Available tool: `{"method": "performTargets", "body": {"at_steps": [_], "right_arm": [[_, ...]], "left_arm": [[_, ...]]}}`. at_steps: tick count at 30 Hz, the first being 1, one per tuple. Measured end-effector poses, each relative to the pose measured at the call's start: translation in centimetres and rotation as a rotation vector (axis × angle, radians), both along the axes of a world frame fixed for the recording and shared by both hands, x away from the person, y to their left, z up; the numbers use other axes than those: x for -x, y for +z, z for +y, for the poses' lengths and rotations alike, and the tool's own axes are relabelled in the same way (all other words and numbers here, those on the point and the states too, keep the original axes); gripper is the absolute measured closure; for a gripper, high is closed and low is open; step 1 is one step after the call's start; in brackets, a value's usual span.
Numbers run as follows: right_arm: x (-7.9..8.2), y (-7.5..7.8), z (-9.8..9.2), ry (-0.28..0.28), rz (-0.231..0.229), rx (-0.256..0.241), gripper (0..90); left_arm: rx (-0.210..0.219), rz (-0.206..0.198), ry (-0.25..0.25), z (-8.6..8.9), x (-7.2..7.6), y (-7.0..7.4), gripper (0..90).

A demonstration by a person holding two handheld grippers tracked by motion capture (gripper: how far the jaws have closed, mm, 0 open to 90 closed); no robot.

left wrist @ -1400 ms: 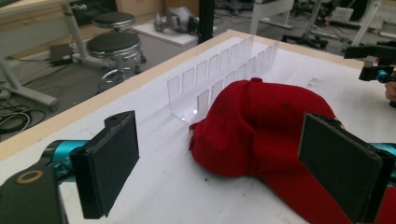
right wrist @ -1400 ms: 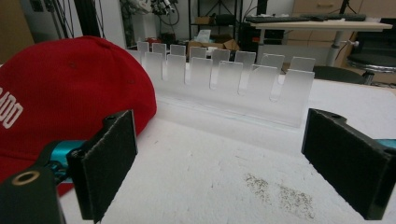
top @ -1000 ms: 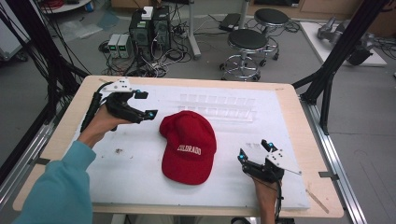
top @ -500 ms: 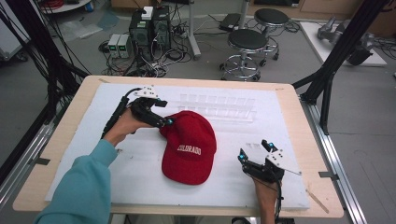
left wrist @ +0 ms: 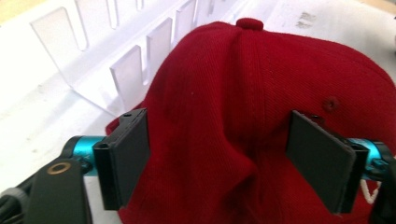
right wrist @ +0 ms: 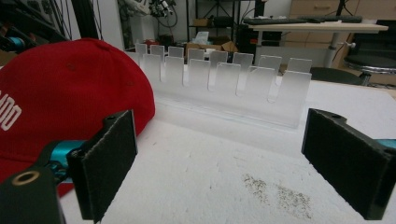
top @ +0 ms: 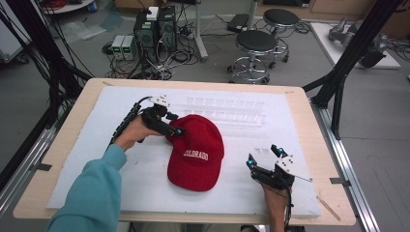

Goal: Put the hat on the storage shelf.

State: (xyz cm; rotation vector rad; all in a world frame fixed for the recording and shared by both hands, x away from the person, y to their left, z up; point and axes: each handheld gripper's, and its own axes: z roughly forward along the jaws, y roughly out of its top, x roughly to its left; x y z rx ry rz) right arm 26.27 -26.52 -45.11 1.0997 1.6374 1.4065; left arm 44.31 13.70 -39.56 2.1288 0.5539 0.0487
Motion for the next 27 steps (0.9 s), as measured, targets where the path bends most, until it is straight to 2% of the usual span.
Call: {"method": "performTargets", "body": {"at_steps": [4,5,8,11,12,13,15,17,21,24,27], "right_arm": [[0.0,0.0,0.0,-0.001,0.003,-0.001,9.4],[0.0,0.0,0.0,-0.001,0.003,0.0,9.4],[0.0,0.0,0.0,-0.001,0.003,-0.001,9.4],[0.0,0.0,0.0,-0.001,0.003,-0.003,9.4],[0.0,0.0,0.0,-0.001,0.003,-0.001,9.4],[0.0,0.0,0.0,-0.001,0.002,0.001,9.4],[0.0,0.0,0.0,-0.001,0.002,0.001,9.4],[0.0,0.0,0.0,-0.001,0.0,-0.001,9.4],[0.0,0.0,0.0,-0.001,0.002,-0.002,9.4],[0.0,0.0,0.0,0.0,0.002,-0.001,9.4],[0.0,0.0,0.0,-0.001,0.003,-0.002,9.4]], "left_arm": [[0.0,0.03,-0.022,-0.3,-0.2,-0.6,28.4],[0.005,0.05,-0.034,-0.3,-0.2,-0.8,30.7],[0.002,0.077,-0.073,-0.5,-0.1,-1.1,40.1],[-0.013,0.077,-0.095,-0.8,0.2,-1.1,53.2],[-0.013,0.074,-0.087,-0.9,0.3,-1.0,57.2],[-0.014,0.079,-0.086,-1.0,0.4,-1.0,68.1],[-0.015,0.079,-0.073,-1.1,0.5,-0.8,70.5],[-0.02,0.089,-0.045,-1.1,0.7,-0.6,77.8],[-0.024,0.084,-0.018,-0.9,1.0,0.1,83.6],[-0.002,0.067,0.003,-0.5,1.5,0.6,84.9],[0.01,0.07,0.018,0.0,1.7,0.8,85.6]]}}
